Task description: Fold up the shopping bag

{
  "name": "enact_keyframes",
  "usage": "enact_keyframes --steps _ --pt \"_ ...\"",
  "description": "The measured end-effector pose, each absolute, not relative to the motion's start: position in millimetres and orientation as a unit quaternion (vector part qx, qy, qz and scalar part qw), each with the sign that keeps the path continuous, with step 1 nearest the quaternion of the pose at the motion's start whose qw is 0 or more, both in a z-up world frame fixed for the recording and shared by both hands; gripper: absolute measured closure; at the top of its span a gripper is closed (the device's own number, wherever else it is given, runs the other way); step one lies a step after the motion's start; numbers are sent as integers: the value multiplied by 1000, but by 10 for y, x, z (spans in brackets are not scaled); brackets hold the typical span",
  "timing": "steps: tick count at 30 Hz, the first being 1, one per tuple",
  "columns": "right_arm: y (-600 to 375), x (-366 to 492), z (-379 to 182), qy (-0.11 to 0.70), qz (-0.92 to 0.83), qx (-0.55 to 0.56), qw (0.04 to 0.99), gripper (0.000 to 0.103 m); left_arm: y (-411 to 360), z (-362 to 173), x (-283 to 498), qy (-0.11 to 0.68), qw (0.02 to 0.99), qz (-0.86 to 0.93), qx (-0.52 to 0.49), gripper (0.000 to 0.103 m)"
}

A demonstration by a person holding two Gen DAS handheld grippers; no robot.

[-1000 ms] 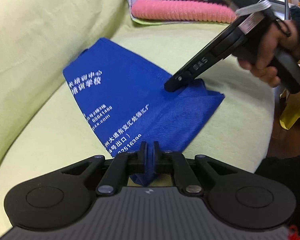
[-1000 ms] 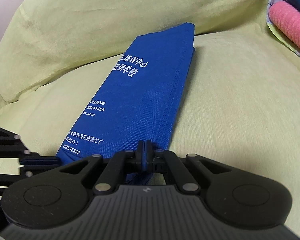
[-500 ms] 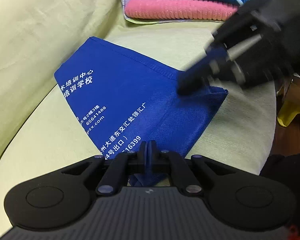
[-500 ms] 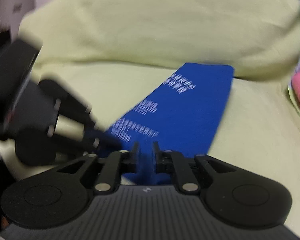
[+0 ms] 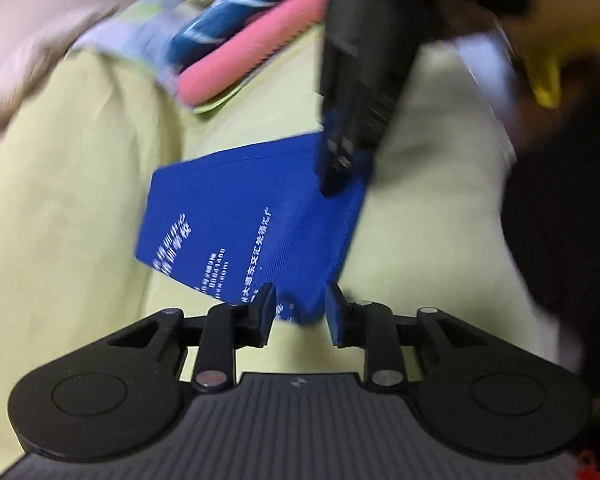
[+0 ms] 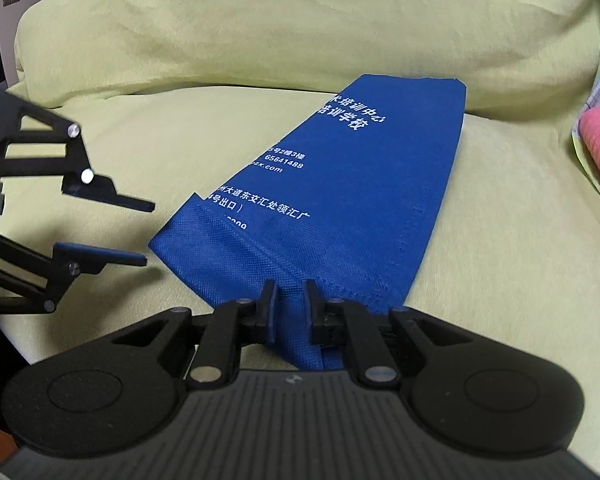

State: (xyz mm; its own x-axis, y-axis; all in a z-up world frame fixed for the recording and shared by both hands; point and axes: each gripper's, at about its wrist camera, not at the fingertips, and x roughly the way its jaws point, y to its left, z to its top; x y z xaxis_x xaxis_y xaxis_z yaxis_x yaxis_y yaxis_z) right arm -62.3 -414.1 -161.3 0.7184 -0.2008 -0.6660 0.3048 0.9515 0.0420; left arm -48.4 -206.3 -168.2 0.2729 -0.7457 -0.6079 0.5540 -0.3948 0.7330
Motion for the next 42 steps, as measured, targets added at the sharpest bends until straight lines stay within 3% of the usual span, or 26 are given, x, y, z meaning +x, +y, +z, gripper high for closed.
enact_keyframes --steps 5,8,9,10,13,14,15,16,19,23,30,33,35,42 --pt "-4114 -629 -1611 348 -140 74 924 94 -2085 -2043 -499 -202 469 -550 661 69" --pt "-4109 -632 -1610 348 -138 74 924 94 -2107 -2202 -452 -267 401 -535 694 77" --pt "-4113 -632 -1612 348 -137 74 925 94 -2129 -2223 -430 -270 385 -537 701 87" --pt "-4118 -632 -1614 347 -136 74 925 93 -2163 -2220 -405 -262 373 -545 704 95" --pt "-4087 -644 -1598 344 -129 48 929 87 -2265 -2099 -334 -218 366 -578 696 98" --pt "-4064 -661 -1579 343 -124 28 931 82 -2313 -2032 -299 -192 371 -593 688 99" --pt "-4042 -678 -1561 341 -118 7 932 68 -2372 -1957 -257 -161 379 -610 677 99" --pt "-4032 -742 -1535 333 -108 -10 936 65 -2428 -1892 -210 -132 386 -625 665 99" --pt "-3996 -969 -1491 314 -61 -76 944 64 -2507 -1831 -136 -105 383 -644 654 99" --pt "-3826 -1175 -1647 308 -6 -259 915 64 -2594 -1791 -99 -93 385 -651 648 99" --pt "-3710 -1188 -1988 237 58 -490 837 74 -2572 -1712 -60 -67 385 -671 631 98" --pt "-3763 -1120 -2015 232 80 -502 830 91 -2601 -1685 -33 -56 382 -679 624 98" --pt "-3813 -1079 -1985 240 86 -467 847 92 -2598 -1673 -17 -49 381 -684 620 98" --pt "-4257 -794 -1430 335 85 -106 932 91 -2648 -1471 43 33 393 -707 587 95"
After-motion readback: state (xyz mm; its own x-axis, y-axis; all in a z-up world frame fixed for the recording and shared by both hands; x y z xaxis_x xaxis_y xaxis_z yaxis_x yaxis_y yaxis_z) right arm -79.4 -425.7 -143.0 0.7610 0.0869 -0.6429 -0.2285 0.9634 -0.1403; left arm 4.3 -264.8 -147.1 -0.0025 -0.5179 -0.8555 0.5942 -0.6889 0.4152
